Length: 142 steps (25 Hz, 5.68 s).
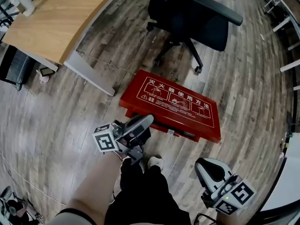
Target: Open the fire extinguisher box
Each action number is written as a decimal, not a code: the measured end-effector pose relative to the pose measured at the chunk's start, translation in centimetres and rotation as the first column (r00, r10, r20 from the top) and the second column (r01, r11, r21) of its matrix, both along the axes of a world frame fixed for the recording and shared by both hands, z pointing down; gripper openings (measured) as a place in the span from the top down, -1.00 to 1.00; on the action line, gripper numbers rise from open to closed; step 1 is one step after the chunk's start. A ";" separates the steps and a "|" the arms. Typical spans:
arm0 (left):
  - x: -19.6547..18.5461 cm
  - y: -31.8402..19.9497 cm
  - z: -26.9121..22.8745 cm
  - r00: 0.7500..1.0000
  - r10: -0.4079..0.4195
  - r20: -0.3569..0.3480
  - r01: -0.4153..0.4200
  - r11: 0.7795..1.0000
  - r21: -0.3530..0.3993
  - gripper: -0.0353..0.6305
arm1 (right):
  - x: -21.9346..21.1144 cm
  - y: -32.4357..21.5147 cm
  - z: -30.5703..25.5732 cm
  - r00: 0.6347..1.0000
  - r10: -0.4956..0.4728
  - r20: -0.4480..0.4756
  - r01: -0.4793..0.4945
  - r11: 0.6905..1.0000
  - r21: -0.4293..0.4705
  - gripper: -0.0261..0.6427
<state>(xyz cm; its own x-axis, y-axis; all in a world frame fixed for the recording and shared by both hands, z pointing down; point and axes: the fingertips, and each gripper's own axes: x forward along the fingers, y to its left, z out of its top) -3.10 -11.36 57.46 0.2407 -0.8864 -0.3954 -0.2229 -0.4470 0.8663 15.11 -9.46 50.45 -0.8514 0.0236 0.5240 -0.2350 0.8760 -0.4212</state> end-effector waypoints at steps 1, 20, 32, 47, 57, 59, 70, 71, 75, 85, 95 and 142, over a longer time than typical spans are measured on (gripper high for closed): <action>-0.6 -1.1 -1.1 1.000 0.002 -0.004 -0.002 1.000 -0.006 0.72 | -0.5 -0.9 -1.2 1.000 0.011 -0.001 -0.011 1.000 0.000 0.88; -5.0 -9.5 -7.3 0.999 0.042 0.001 -0.042 0.987 -0.157 0.78 | -3.1 -4.7 -9.7 0.970 0.242 0.018 -0.243 0.969 0.048 0.88; -6.4 -13.6 -8.7 0.995 0.099 0.016 -0.091 0.956 -0.278 0.78 | -4.1 -6.1 -11.2 0.953 0.304 -0.008 -0.301 0.947 0.114 0.89; -6.9 -16.4 -9.4 0.998 0.064 -0.002 -0.061 0.945 -0.321 0.78 | -5.4 -13.8 -10.0 0.977 0.213 0.016 -0.214 0.977 0.022 0.89; -7.9 -17.8 -9.0 0.997 -0.022 -0.068 0.000 0.953 -0.301 0.79 | -5.1 -17.9 -8.4 0.988 0.151 0.027 -0.150 0.988 -0.029 0.89; -8.2 -18.3 -8.9 0.996 -0.042 -0.082 0.016 0.956 -0.294 0.79 | -4.7 -18.7 -8.0 0.989 0.145 0.023 -0.144 0.989 -0.035 0.89; -10.4 -23.0 -7.2 0.980 -0.134 -0.145 0.079 0.940 -0.333 0.79 | -4.6 -21.7 -6.1 0.988 0.155 -0.005 -0.154 0.985 -0.082 0.89; -10.6 -23.4 -7.0 0.979 -0.134 -0.153 0.075 0.937 -0.341 0.79 | -4.7 -21.7 -5.9 0.987 0.158 -0.009 -0.158 0.984 -0.087 0.89; -11.4 -24.9 -5.7 0.980 -0.117 -0.160 0.052 0.931 -0.362 0.79 | -5.5 -22.2 -4.8 0.983 0.183 -0.016 -0.183 0.977 -0.108 0.89; -12.6 -27.9 -3.4 0.971 -0.101 -0.218 0.021 0.939 -0.342 0.78 | -7.9 -21.8 -1.0 0.982 0.181 -0.054 -0.187 0.968 -0.168 0.89; -12.9 -28.9 -1.9 0.957 -0.130 -0.258 0.038 0.943 -0.332 0.78 | -7.6 -20.2 1.2 0.981 0.175 -0.083 -0.188 0.964 -0.189 0.89; -11.3 -23.5 -1.2 0.980 -0.095 -0.176 0.030 0.940 -0.340 0.79 | -6.5 -20.3 -2.2 0.972 0.230 -0.054 -0.235 0.966 -0.104 0.89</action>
<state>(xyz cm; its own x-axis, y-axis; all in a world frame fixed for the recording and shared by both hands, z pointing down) -14.36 -34.84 56.30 0.1307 -0.9857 -0.1068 -0.0606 -0.1154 0.9915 8.64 -29.75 48.28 -0.8178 -0.1140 0.5641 -0.4462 0.7447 -0.4964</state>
